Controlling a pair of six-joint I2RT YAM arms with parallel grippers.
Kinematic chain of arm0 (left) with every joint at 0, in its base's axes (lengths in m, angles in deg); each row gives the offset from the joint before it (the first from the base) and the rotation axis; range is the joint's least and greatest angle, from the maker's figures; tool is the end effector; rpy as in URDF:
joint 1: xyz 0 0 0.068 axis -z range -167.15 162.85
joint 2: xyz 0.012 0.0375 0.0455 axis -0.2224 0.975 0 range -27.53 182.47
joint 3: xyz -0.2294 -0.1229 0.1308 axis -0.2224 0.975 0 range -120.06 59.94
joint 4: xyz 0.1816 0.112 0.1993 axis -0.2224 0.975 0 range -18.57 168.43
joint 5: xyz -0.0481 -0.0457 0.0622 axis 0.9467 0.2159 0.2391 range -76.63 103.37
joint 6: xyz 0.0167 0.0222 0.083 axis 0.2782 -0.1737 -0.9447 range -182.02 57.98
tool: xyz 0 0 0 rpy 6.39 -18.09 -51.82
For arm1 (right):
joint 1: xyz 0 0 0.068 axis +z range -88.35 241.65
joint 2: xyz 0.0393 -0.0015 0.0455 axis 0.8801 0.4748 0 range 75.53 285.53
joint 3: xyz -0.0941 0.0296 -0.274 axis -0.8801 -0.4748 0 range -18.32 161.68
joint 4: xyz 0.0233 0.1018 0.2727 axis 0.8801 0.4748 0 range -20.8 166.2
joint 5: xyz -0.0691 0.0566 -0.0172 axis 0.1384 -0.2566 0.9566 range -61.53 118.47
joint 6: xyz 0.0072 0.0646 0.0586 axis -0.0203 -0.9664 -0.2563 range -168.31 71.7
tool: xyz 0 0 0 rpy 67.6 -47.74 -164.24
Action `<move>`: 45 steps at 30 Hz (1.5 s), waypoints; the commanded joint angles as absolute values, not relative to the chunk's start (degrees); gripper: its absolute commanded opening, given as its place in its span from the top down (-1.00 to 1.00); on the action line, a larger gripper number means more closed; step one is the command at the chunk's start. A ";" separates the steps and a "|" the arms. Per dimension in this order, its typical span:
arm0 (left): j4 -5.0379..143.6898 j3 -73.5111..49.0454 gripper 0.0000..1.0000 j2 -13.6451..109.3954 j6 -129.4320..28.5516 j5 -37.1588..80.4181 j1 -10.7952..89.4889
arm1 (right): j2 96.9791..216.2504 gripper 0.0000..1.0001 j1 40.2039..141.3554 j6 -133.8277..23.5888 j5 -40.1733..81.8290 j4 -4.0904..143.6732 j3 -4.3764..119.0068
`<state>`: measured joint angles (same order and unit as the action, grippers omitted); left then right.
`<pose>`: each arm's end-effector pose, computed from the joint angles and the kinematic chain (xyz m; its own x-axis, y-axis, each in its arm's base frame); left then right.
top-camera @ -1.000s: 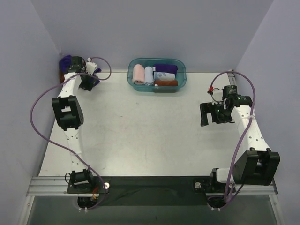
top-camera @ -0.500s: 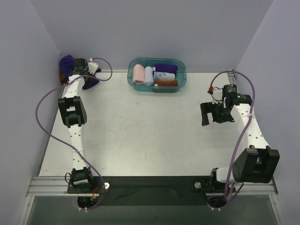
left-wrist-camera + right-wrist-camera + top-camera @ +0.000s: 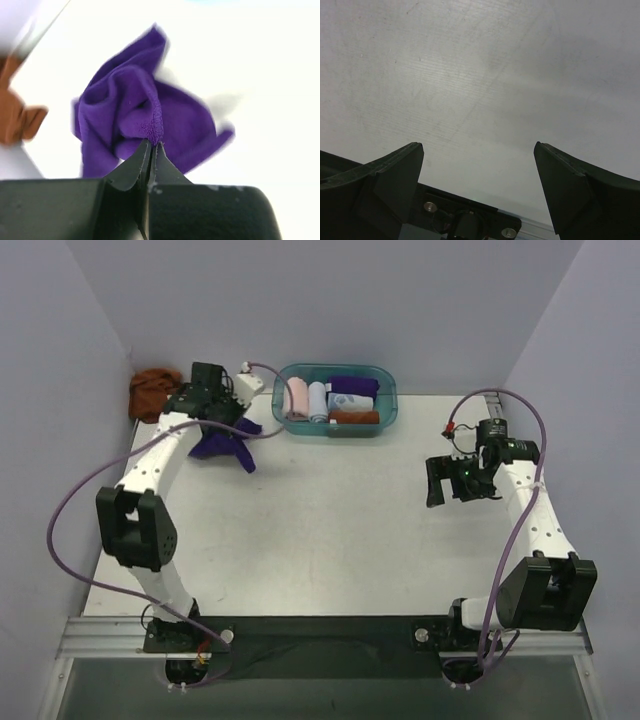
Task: Roll the towels
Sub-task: Move the towel to the center of the board, then flatten the towel
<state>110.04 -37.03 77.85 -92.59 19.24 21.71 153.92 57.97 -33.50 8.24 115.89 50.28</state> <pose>0.4744 -0.0820 0.2946 -0.5095 0.5914 -0.6250 0.5589 0.7797 0.2822 0.3288 0.0058 0.2803 -0.7711 -0.1905 -0.6076 -0.3385 0.9309 0.1377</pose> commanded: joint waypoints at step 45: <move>91.93 -6.79 -0.27 70.39 -66.60 36.40 44.40 | 187.06 -0.40 82.74 -56.73 -22.85 104.80 54.81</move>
<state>98.91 -9.12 71.78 -68.63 39.76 45.14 185.75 81.97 -53.30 -19.28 105.05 54.54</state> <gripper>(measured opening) 0.632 0.701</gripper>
